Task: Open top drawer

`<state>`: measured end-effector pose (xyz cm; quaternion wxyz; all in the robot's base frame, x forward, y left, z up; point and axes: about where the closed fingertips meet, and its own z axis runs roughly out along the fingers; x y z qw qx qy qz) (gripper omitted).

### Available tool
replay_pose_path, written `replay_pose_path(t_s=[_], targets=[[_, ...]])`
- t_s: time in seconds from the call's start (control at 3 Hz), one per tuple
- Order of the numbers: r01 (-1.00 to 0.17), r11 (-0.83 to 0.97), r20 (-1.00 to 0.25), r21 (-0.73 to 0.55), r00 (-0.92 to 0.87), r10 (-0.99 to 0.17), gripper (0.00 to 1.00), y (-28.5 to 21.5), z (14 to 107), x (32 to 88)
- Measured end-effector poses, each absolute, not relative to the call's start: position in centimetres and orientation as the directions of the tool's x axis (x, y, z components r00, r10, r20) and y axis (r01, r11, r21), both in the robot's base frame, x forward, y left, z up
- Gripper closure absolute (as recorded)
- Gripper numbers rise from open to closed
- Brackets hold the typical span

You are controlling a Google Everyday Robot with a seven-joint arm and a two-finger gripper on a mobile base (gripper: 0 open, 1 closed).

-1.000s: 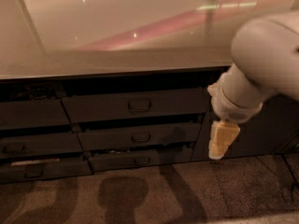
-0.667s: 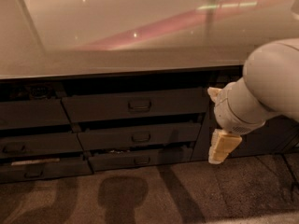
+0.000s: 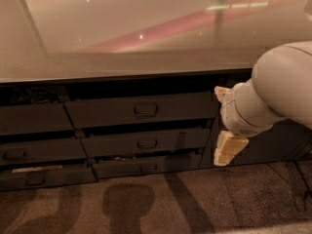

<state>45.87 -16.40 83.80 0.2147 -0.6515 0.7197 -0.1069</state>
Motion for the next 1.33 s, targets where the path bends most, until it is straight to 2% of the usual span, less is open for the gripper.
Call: replay_pose_path(t_s=[0.67,1.33], targets=[[-0.919,0.261,-0.147,-0.295,-0.227,-0.963,0.00,-21.0,75.3,50.5],[-0.923,0.289,-0.134,-0.254,-0.263,-0.956,0.00,-22.7,71.8,52.4]])
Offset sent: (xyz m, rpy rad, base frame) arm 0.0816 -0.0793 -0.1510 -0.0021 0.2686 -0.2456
